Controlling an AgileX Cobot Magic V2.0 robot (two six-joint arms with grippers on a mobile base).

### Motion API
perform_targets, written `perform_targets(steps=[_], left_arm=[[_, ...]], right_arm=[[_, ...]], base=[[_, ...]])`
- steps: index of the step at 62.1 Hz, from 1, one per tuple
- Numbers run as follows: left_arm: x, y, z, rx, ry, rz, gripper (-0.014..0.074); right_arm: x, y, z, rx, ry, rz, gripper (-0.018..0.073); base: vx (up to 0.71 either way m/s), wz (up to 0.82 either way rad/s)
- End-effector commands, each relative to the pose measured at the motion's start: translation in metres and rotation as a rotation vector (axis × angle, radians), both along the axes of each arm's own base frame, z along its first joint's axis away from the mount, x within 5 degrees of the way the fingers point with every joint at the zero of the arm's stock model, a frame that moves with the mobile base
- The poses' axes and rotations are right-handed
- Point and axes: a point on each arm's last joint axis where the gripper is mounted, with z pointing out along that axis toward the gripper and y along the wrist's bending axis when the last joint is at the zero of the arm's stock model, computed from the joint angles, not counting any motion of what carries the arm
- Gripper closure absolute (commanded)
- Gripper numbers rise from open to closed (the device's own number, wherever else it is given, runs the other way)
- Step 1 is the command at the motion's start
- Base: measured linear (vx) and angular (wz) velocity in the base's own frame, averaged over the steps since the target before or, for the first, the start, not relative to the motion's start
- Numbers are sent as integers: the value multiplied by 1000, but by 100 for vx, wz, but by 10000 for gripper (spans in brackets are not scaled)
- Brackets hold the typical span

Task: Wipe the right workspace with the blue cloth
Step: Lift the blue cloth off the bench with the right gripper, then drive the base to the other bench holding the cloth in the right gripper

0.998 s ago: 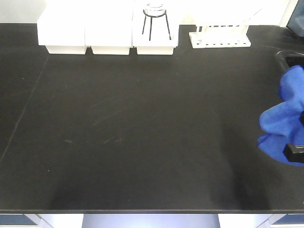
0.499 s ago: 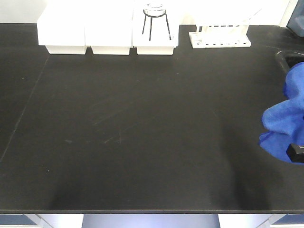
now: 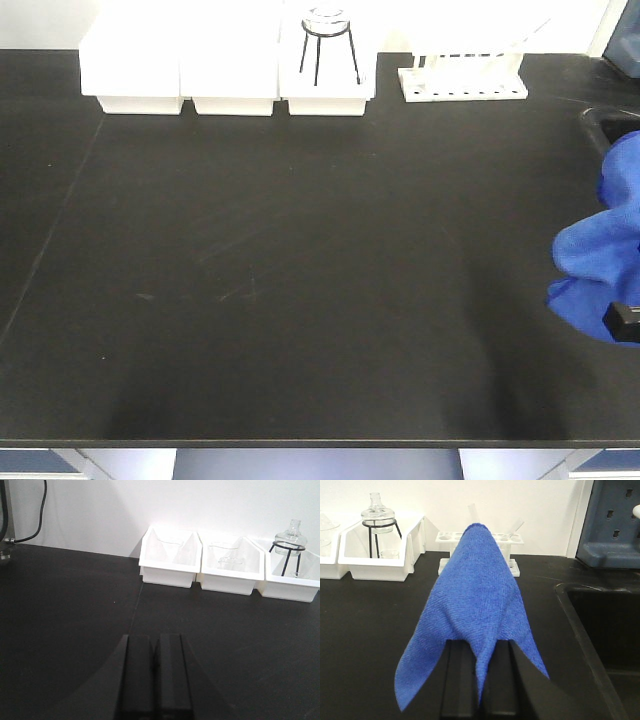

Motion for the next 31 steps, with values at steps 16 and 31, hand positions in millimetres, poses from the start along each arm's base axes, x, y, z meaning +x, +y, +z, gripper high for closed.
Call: perform_targets(steps=[16,31], left_arm=[[0,-1,-2,-4,-69,-9,602],[0,-1,-2,-4,-69,-9,602]], right_arm=[[1,1,10,-16,-33,15,567],[1,1,10,-16,-33,15,567]], base=[[-5,0],[-16,0]])
